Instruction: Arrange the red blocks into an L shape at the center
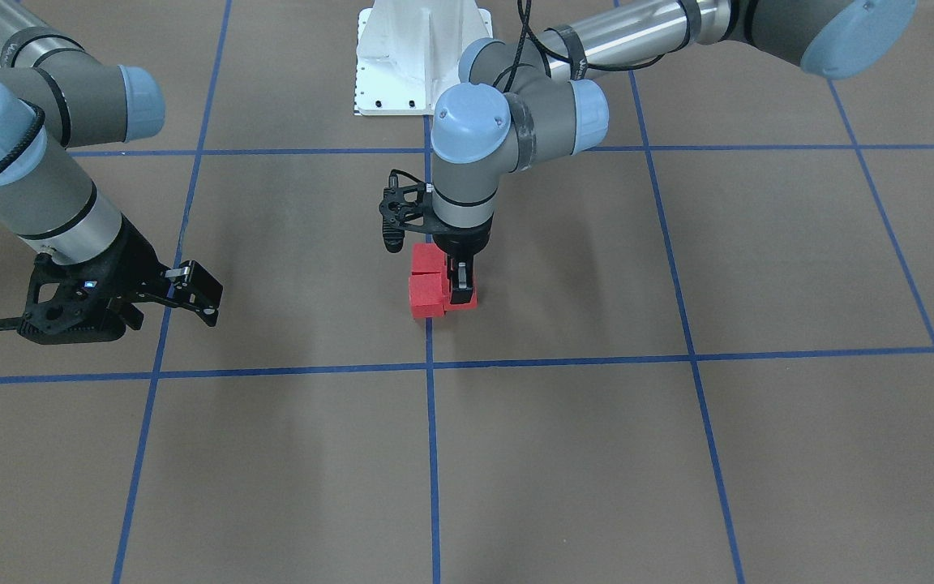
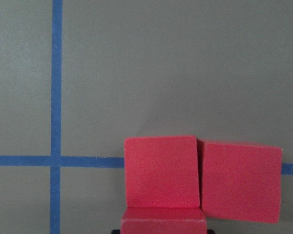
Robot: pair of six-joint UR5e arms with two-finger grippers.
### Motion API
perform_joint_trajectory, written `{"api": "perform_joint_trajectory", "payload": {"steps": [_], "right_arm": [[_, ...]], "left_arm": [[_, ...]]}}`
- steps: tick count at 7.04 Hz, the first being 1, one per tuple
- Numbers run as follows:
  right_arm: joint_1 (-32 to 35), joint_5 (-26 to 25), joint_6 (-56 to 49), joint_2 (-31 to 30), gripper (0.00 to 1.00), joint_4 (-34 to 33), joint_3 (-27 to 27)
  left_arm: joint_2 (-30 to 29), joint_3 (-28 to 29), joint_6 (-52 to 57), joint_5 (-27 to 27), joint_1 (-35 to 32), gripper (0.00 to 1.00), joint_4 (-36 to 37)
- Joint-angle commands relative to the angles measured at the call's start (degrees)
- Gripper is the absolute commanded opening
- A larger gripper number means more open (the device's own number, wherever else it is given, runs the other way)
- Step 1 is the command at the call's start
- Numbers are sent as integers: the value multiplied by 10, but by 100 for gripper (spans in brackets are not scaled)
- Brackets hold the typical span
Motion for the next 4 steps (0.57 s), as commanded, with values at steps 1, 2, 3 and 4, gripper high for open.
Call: {"api": "perform_joint_trajectory", "payload": {"steps": [1,2,3,4], "right_arm": [[0,0,0,0,99,0,0],[0,0,0,0,99,0,0],[0,0,0,0,99,0,0],[0,0,0,0,99,0,0]], "left_arm": [[1,0,-1,4,9,44,-9],[13,0,-1,6,18,65,-11],[15,2,-2,10,22,75,-40],[19,2,-3,9,22,77,-44]]}}
